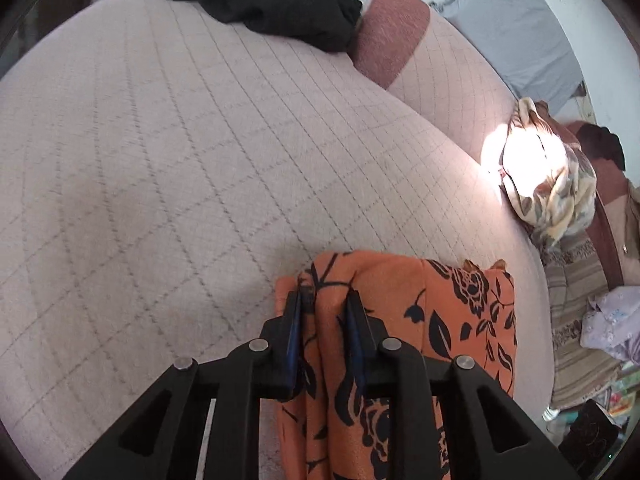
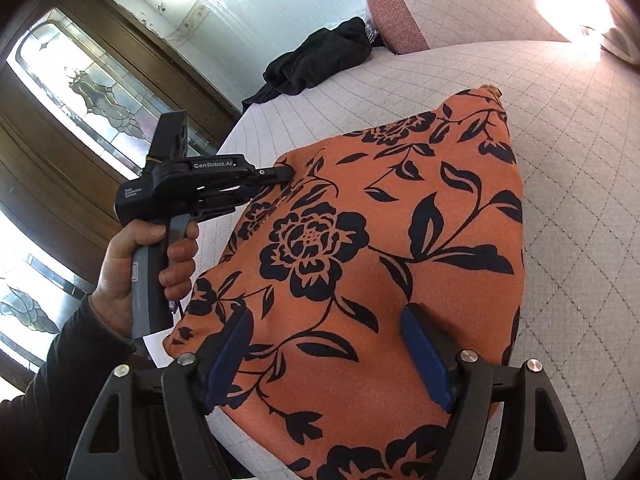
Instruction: Fold small clothes
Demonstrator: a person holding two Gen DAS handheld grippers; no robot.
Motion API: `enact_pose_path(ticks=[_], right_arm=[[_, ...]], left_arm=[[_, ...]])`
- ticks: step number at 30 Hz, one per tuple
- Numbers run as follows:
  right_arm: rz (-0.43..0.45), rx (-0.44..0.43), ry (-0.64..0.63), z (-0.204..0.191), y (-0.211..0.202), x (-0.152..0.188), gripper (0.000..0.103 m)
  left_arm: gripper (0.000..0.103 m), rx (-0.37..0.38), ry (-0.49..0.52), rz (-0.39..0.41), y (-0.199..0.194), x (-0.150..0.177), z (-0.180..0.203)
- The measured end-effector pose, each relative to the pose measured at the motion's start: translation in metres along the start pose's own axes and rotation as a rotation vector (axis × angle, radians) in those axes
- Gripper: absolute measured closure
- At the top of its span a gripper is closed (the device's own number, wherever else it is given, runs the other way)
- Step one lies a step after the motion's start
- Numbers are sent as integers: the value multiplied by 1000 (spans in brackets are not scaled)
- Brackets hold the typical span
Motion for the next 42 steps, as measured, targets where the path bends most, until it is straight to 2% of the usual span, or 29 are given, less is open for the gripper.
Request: enact_pose_path(ticks=[4,9,11,13,14,15,17,18,21,24,27,33,35,38,42], right_arm=[[-1,6,-2,0,0,1,24],[-6,14,21,0,0,-2,21],[8,7,68,-3,-12,-6,21],[46,-38,108,-10,-29,-7,21],[68,-42,108,-13,-38,-4,21],[82,-35,105,-15,-46,0,21],[72,-30,117,-15,-56,13,21],[62,-26,131,-14,-60,21,21],[59,-12,155,-9,-77,36,21],[91,-6,190,-1,-95,43,21],[95,14,231,15,-102,51,21],[100,8,327,39,-110,60,21],[100,10,335,44,-111,62,21],[93,19,346,50,-109,64,21],[83,26,359,55,-103,64,21]], left_arm=[[79,-7,45,72,-46,15,12],[75,-24,105,109,-105,62,27],[74,-37,119,128,-125,83,31],[62,-60,138,161,-137,106,35],[52,-85,154,166,-137,116,35],[49,-123,160,152,-131,126,31],[49,-217,157,62,-108,146,13],[48,-233,132,28,-100,153,4],[48,-215,55,67,-117,151,0],[48,-202,95,155,-144,143,16],[48,-202,122,192,-155,136,30],[47,-248,225,198,-139,124,64],[47,-263,234,199,-134,125,66],[40,-279,229,197,-132,128,65],[40,-289,214,185,-128,127,54]])
Point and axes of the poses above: each gripper's, at about its wrist camera, not at the fingertips, and y roughly the way its jaws point, z to its right, x to its underside, the point moved 7 cm from there along y, roughly the way its jaws point, and after that the axes turned 8 degrees about z, right-handed, at the moved point
